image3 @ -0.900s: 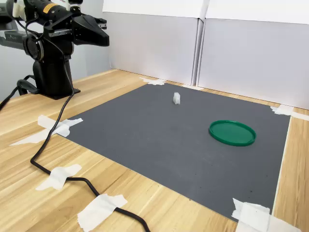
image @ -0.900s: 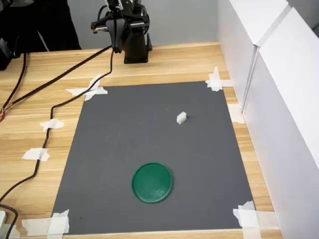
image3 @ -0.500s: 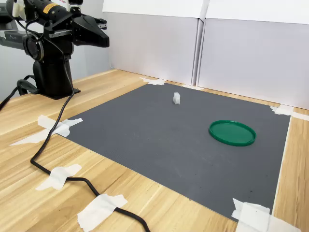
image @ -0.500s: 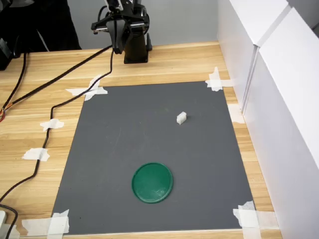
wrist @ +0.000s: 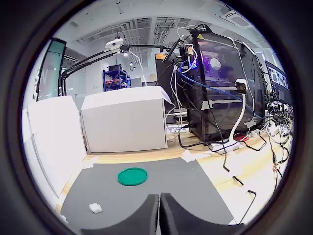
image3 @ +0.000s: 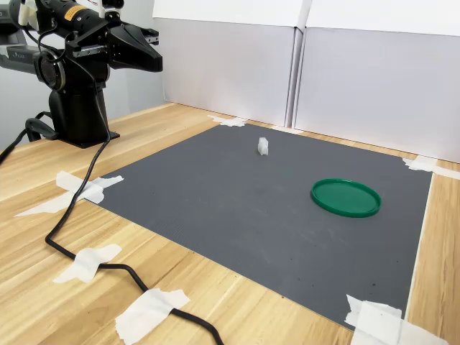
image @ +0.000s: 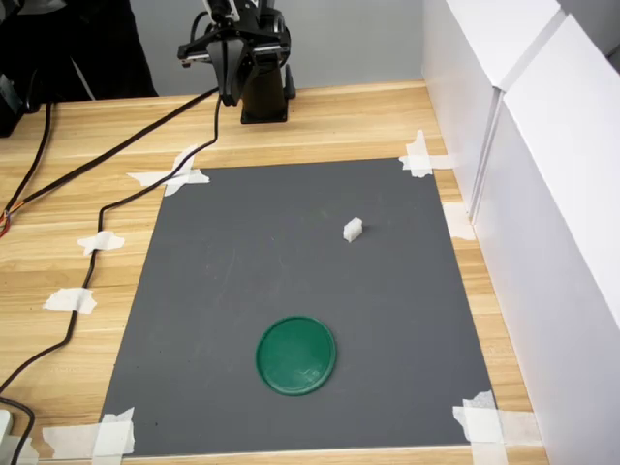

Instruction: Grasp a white terminal and put it on the green lid.

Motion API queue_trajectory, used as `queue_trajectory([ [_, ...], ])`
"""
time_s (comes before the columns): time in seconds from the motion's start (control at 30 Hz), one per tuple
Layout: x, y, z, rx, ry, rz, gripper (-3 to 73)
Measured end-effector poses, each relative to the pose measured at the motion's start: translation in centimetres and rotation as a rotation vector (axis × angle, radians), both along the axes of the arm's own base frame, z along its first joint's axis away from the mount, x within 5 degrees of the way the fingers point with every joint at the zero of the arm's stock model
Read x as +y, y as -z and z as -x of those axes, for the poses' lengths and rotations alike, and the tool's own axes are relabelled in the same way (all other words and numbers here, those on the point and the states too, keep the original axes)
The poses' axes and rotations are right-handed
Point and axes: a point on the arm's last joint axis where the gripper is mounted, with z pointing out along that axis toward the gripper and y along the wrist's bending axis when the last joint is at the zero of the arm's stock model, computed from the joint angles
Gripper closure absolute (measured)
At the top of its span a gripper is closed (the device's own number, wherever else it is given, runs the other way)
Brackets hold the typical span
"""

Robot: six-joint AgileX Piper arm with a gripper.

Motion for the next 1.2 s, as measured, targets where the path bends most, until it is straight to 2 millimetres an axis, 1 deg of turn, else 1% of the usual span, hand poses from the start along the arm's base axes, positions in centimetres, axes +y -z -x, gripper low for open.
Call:
queue_trajectory([
  [1.07, 0.0, 0.28, 0.02, 0.031, 0.0, 0.0, 71.1],
  [1.2, 0.0, 0.22, 0.09, 0.061, 0.0, 0.0, 71.1],
])
